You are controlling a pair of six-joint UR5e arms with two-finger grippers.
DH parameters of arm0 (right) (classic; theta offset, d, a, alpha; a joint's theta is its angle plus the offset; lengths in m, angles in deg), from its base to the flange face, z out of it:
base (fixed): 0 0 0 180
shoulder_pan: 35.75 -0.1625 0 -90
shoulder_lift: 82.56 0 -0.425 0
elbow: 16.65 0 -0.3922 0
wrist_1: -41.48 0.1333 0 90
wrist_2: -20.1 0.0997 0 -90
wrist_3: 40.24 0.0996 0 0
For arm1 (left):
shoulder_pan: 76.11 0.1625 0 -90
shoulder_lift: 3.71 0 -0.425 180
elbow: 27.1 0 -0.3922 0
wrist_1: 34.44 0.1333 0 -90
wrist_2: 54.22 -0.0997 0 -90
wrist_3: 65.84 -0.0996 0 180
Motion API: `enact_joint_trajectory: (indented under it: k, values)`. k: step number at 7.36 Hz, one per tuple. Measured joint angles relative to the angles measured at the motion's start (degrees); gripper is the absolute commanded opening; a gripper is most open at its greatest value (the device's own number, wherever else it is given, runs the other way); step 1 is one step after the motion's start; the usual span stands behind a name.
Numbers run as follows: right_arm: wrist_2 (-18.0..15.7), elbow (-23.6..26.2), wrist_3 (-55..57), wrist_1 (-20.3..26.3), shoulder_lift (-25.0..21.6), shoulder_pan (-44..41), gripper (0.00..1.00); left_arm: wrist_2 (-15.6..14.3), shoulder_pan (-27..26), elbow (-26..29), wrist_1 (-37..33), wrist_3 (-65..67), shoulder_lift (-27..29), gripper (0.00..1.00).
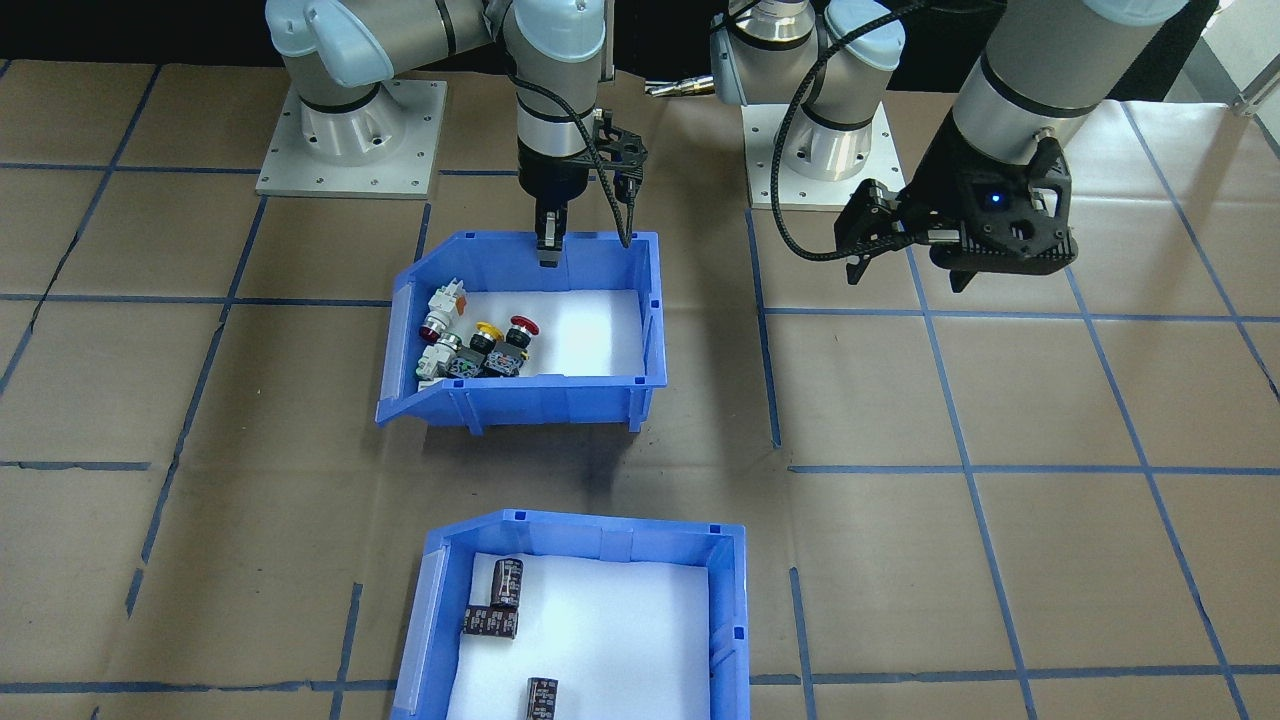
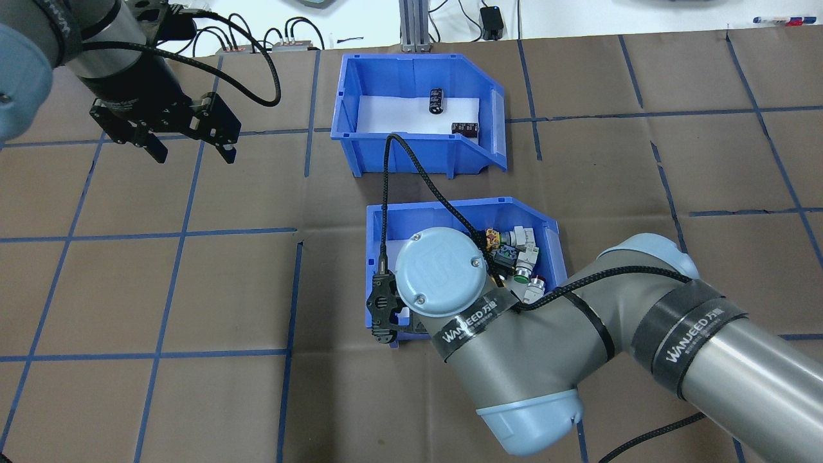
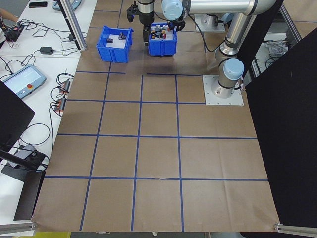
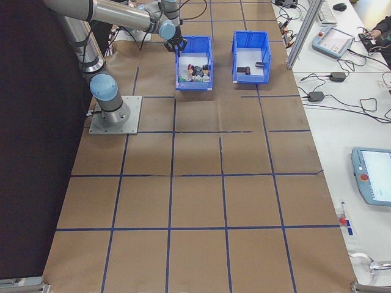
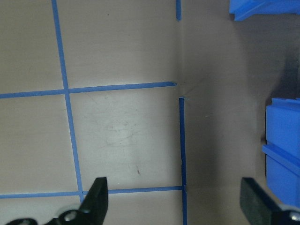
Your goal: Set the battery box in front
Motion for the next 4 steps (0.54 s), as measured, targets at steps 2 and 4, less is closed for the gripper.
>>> enact_joint_trajectory:
  k: [2,4]
  values:
    - [-0.2,-0.3,0.0,0.1,-0.5,0.2,1.00,-2.6,-2.6,0.1,0.4,0.3,0.0,1.00]
    - [-0.4,-1.0,-0.1,0.5,-3.5,1.9,1.00,-2.7,-3.1,0.0,0.5,0.4,0.2,1.00]
